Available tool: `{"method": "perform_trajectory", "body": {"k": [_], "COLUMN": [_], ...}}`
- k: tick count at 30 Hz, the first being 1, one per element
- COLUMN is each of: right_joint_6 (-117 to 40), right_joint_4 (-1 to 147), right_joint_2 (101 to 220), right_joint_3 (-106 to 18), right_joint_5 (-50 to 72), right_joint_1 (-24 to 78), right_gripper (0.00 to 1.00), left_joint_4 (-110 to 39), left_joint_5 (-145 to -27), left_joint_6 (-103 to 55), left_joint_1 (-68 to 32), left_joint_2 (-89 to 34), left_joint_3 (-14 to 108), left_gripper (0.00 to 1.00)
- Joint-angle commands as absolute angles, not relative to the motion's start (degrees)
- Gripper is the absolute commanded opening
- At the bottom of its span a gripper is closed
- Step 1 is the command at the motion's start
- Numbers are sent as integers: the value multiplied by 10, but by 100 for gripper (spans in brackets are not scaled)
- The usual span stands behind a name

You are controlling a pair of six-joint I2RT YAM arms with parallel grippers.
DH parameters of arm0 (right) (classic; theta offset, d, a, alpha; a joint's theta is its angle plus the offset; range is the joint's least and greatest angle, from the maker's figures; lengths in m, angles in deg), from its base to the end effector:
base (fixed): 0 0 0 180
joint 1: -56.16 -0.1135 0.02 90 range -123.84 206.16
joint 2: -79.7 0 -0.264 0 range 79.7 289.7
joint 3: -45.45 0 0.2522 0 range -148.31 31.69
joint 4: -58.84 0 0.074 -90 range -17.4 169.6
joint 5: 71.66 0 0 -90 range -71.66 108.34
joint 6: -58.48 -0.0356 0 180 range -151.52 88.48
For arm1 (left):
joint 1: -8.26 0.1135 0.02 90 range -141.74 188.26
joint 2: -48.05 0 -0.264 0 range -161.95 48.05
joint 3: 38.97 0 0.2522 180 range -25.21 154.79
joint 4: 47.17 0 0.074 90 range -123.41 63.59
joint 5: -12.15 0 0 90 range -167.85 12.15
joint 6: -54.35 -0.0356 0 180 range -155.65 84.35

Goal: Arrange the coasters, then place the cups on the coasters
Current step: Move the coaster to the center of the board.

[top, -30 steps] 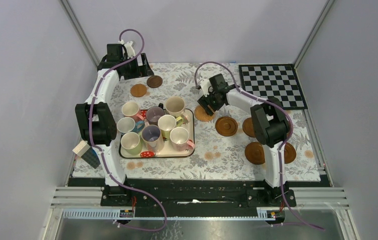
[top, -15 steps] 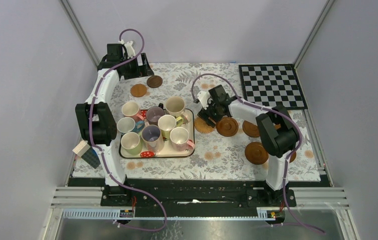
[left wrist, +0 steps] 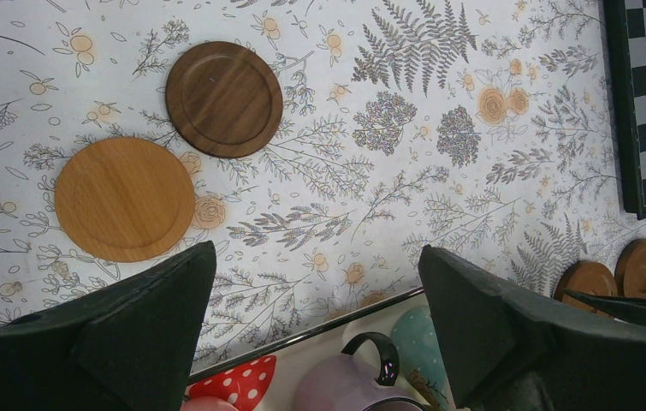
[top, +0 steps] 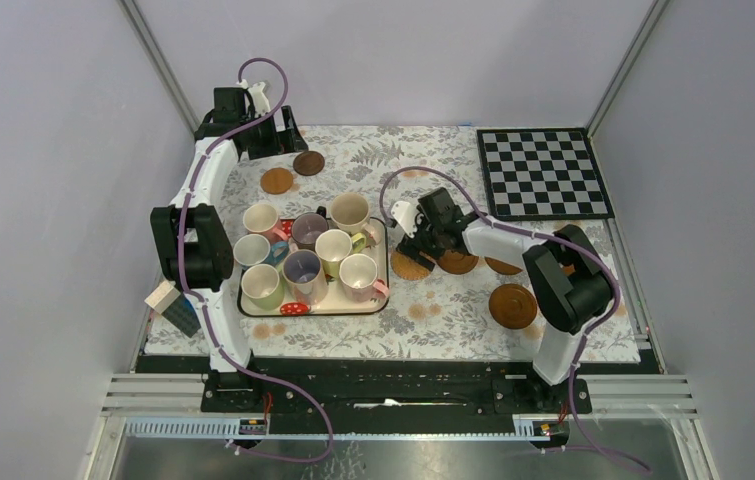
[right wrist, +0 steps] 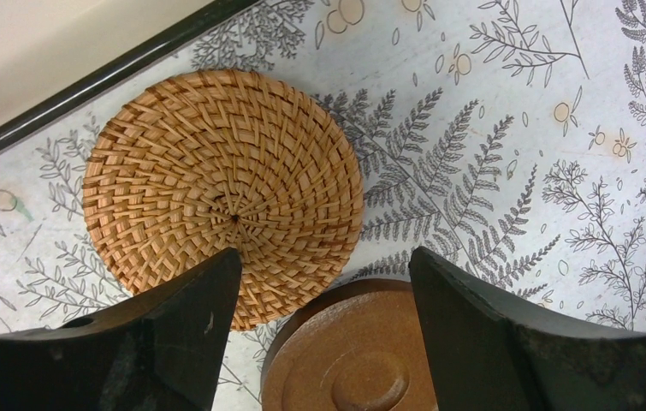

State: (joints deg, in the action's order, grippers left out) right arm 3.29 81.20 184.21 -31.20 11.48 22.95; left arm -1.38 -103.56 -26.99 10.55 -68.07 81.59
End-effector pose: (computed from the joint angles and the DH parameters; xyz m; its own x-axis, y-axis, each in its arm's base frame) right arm 0.3148 0.2112 0.1672 -0.1810 -0.7959 -0.5777 -0.8660 0.4074 -0.2899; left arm 0.4675 0.0032 0.3000 -0.6962 -0.1636 -0.6990 0.1867 0.8989 -0.3964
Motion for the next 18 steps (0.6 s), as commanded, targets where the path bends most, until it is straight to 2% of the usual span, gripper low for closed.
{"method": "perform_trajectory", "body": {"k": [1, 18], "right_joint_6": [60, 99], "right_joint_4": [843, 855], "right_joint_2": [1808, 1659], "right_joint_3": [-259, -93], "right_joint_5": [118, 151], "right_joint_1": [215, 196], "right_gripper": [81, 85], "left_joint_4": [-28, -28], "left_joint_5": [-1051, -1063], "left_joint_6": [-265, -257], "left_joint_1": [106, 105], "left_joint_2": [-672, -667], "left_joint_3": [838, 829], "left_gripper": [99, 99]}}
